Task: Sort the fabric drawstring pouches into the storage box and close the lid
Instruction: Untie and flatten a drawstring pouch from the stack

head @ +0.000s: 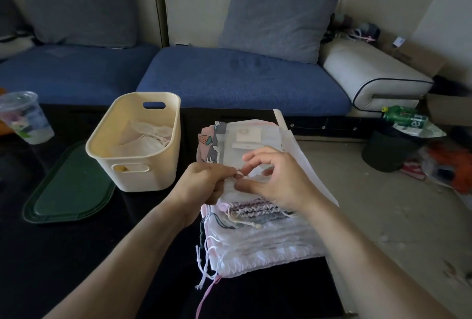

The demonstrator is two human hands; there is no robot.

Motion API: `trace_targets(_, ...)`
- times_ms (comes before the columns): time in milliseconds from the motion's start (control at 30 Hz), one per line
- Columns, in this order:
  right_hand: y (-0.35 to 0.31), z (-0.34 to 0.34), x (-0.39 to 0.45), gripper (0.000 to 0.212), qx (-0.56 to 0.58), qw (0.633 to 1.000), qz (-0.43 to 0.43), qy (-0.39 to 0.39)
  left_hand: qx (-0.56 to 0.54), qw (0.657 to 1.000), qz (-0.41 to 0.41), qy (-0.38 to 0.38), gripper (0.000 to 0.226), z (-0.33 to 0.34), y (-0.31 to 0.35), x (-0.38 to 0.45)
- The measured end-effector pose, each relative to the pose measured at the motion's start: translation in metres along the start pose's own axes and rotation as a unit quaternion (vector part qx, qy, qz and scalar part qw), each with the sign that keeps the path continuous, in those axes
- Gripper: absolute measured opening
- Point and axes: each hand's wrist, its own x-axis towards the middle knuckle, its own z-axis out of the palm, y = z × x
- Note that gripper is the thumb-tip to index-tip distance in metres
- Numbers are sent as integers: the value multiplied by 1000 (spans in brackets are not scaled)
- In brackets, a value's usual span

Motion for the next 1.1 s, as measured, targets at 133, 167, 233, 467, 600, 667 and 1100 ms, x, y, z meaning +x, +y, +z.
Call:
trace_targets(133, 5, 4, 0, 13, -41, 999, -8, 17, 44, 999, 23, 13, 23, 1, -3, -1)
trace_targets(167, 5, 3, 0, 12, -47, 999, -7, 11, 50, 998, 27, 18, 22, 1, -3, -2)
trace_targets(233, 4, 2, -1, 14, -53, 999, -1, -14, 70, 996, 38, 29, 19, 1, -4, -2)
trace_targets(467, -7, -4, -1, 31, 40, 997, 47, -45, 232, 959, 109, 117, 16, -8, -8, 3)
trace_targets(600, -11, -11, 2, 39, 268, 959, 88, -2, 264, 951, 115, 113, 17, -12, -9, 3)
trace_targets(667, -9, -13, 2, 42, 380, 919, 109, 0, 270, 949, 115, 112, 16, -12, -10, 3)
trace_targets(1100, 1, -12, 11, 32, 383, 889, 235, 88, 246, 950, 135, 139, 8, -15, -2, 0)
